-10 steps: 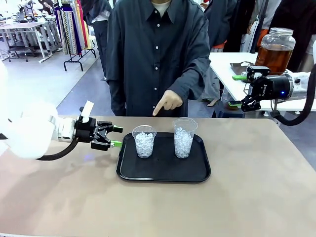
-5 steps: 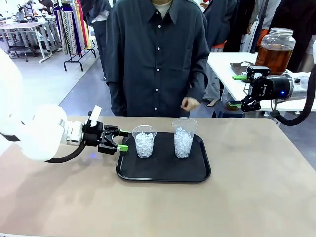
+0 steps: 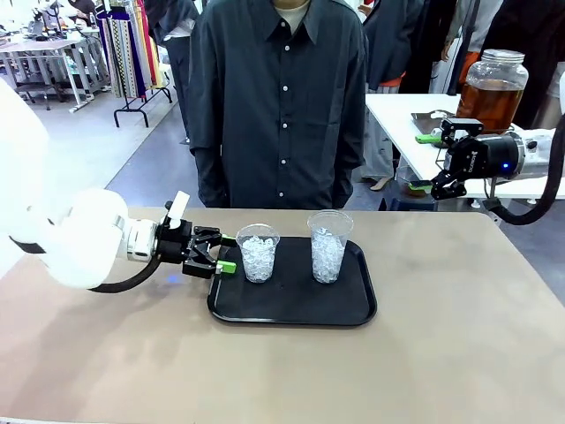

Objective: Pour the drink into the iced cup.
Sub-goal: Pick up the iced cup indicated by the human and present it to them.

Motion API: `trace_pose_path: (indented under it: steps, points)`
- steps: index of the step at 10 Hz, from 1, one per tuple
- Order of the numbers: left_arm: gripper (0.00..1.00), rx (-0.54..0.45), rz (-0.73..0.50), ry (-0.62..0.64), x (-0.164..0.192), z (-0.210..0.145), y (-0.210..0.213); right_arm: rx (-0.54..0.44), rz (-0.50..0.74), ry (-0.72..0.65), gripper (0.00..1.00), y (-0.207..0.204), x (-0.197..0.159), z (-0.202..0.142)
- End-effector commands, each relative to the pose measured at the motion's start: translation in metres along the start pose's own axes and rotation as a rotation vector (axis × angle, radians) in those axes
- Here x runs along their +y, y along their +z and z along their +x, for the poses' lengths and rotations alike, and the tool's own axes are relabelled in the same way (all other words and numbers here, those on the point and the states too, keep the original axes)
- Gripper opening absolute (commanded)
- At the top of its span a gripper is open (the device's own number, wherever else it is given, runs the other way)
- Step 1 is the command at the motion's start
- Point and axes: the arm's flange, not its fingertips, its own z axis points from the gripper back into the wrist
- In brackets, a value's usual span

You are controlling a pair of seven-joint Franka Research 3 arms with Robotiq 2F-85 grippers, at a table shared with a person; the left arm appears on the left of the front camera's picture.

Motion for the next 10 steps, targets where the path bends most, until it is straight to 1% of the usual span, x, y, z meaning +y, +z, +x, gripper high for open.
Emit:
trace_pose_path:
  steps: [1, 5, 10]
  points:
    - [1.0, -0.028, 0.015, -0.02, 0.003, -0.002, -0.009, -0.003, -0.001, 0.003, 1.0, 0.0, 0.002, 0.0]
    - [1.0, -0.03, 0.005, -0.03, 0.009, 0.004, -0.022, -0.003, -0.001, 0.003, 1.0, 0.0, 0.002, 0.0]
    - [1.0, -0.038, -0.003, -0.014, 0.011, 0.007, -0.035, -0.003, -0.001, 0.003, 1.0, 0.0, 0.002, 0.0]
